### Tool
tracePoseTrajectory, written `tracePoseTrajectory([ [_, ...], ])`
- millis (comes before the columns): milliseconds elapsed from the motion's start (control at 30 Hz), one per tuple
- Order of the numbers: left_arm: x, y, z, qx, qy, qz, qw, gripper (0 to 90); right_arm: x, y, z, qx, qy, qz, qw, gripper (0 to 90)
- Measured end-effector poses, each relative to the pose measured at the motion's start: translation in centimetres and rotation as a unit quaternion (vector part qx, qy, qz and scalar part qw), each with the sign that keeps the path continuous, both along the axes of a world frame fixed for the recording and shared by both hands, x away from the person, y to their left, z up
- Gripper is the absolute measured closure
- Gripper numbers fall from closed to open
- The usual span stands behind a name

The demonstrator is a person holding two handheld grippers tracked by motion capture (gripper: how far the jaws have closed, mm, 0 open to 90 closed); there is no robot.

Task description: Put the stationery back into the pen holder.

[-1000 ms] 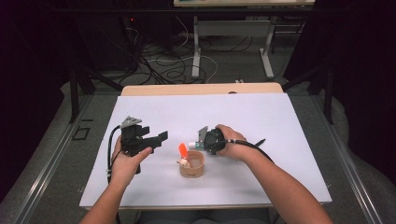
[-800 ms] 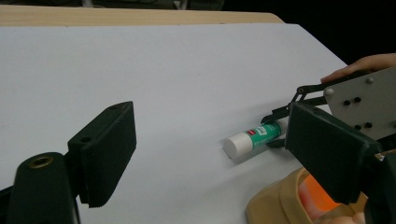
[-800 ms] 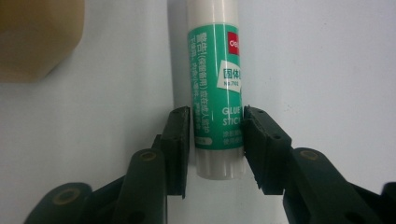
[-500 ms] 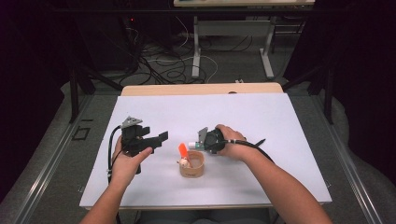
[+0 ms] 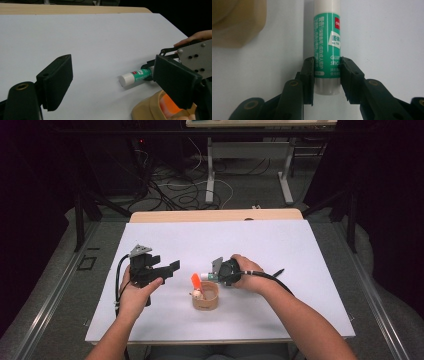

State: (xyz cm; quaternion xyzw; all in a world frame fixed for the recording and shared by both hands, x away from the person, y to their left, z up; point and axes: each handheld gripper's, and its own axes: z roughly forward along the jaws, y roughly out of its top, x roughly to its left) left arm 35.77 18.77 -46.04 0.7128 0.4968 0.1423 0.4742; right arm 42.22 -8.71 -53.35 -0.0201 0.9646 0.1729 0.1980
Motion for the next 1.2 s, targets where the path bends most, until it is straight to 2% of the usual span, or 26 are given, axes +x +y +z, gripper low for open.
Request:
tracePoseTrajectory([
  [100, -0.1, 0.1, 0.2, 0.000, 0.007, -0.004, 1.0000, 16.6, -0.2, 0.0, 0.2, 0.008, 0.000, -0.004, 1.0000, 66.0],
  [367, -0.1, 0.1, 0.4, -0.004, 0.000, -0.003, 1.0000, 16.6, -0.9, -0.4, 1.2, 0.051, -0.007, -0.022, 0.9984, 66.1],
  [467, -0.1, 0.1, 0.6, -0.006, 0.000, -0.005, 1.0000, 16.6, -1.0, -0.7, 1.6, 0.057, -0.014, -0.022, 0.9980, 66.1],
  [533, -0.1, 0.2, 0.7, -0.006, -0.004, -0.006, 1.0000, 16.6, -1.3, -0.7, 2.0, 0.071, -0.016, -0.031, 0.9969, 66.1],
  [600, -0.2, 0.2, 0.9, -0.009, -0.005, -0.005, 0.9999, 16.6, -1.4, -0.8, 2.2, 0.077, -0.017, -0.035, 0.9963, 66.1],
  [733, -0.1, 0.1, 0.8, -0.004, -0.004, -0.008, 1.0000, 16.6, -1.5, -1.0, 2.3, 0.072, -0.014, -0.039, 0.9965, 66.2],
  [767, -0.2, 0.0, 0.8, -0.009, -0.001, -0.007, 0.9999, 16.6, -1.5, -1.0, 2.2, 0.074, -0.011, -0.047, 0.9961, 66.2],
  [833, -0.2, 0.0, 0.8, -0.005, -0.003, -0.009, 0.9999, 16.6, -1.5, -1.0, 2.2, 0.081, -0.007, -0.059, 0.9950, 66.3],
  [1033, -0.2, -0.1, 0.7, -0.004, -0.002, -0.009, 0.9999, 16.6, -1.6, -1.1, 2.4, 0.100, 0.002, -0.069, 0.9926, 66.3],
  [1100, -0.2, -0.1, 0.8, -0.004, -0.003, -0.009, 0.9999, 16.6, -1.5, -1.2, 2.6, 0.111, 0.004, -0.073, 0.9911, 66.3],
  [1200, -0.2, -0.1, 0.9, -0.004, -0.005, -0.008, 0.9999, 16.6, -1.5, -1.5, 3.0, 0.139, 0.006, -0.080, 0.9870, 66.3],
])
